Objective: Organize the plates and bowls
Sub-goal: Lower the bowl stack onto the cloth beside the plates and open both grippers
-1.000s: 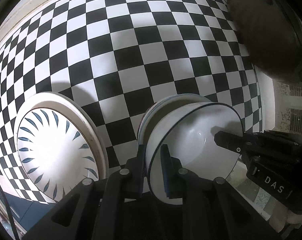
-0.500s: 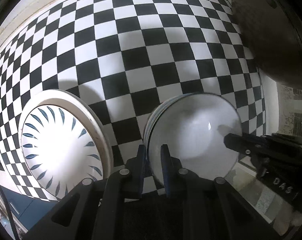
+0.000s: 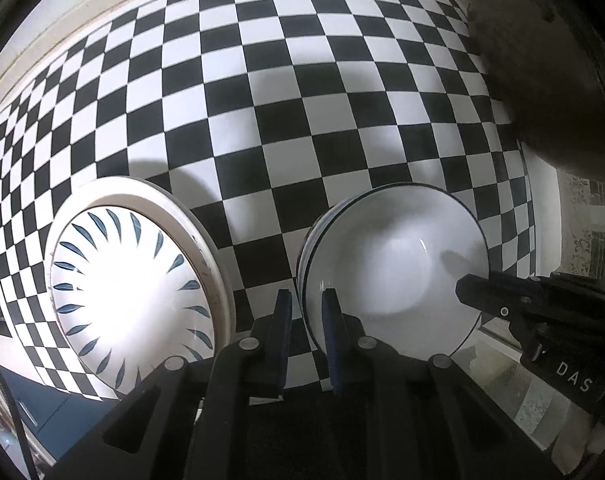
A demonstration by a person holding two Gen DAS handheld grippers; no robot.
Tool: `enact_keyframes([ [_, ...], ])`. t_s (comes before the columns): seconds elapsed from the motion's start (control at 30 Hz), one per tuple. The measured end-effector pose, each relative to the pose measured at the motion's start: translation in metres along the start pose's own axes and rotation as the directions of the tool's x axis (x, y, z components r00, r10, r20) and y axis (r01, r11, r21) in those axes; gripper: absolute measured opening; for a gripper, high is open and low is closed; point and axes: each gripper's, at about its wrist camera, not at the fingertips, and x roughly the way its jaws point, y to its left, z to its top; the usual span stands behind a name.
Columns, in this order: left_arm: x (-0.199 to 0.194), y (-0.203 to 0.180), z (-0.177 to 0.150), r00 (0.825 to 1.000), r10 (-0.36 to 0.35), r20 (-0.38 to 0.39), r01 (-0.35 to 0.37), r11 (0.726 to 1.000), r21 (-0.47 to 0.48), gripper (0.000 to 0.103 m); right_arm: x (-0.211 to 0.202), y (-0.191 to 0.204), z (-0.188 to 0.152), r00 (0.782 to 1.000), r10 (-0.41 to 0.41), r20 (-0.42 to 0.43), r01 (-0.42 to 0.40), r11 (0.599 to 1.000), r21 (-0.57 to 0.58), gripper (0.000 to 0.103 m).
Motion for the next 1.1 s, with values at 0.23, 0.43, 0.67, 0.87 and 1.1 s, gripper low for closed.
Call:
enact_keyframes([
  [0.23, -0.032, -0.007, -0.013, 0.998, -0.002, 0.061, 0.001, 1.0, 0.019, 0.014, -0.024, 0.015, -0.013, 0.998, -0.037, 0.057, 0.039, 0.998, -0.039, 0.014],
  [0.43, -0.069, -0.011, -0.031, 0.992, -0.014, 0.122, 0.008, 0.999, 0.048, 0.014, -0.06, 0.033, -0.034, 0.991, -0.047, 0.125, 0.056, 0.996, -0.066, 0.014],
  [0.67, -0.106, -0.009, -0.049, 0.982, -0.036, 0.186, 0.025, 0.998, 0.06, 0.014, -0.098, 0.051, -0.058, 0.98, -0.04, 0.197, 0.056, 0.995, -0.079, 0.014],
  [0.87, -0.128, -0.005, -0.06, 0.973, -0.047, 0.227, 0.036, 0.998, 0.054, 0.014, -0.119, 0.059, -0.074, 0.972, -0.036, 0.234, 0.056, 0.995, -0.081, 0.014],
  [1.1, -0.135, -0.001, -0.067, 0.969, -0.055, 0.242, 0.045, 0.998, 0.046, 0.014, -0.136, 0.061, -0.083, 0.962, -0.041, 0.269, 0.062, 0.996, -0.07, 0.014],
])
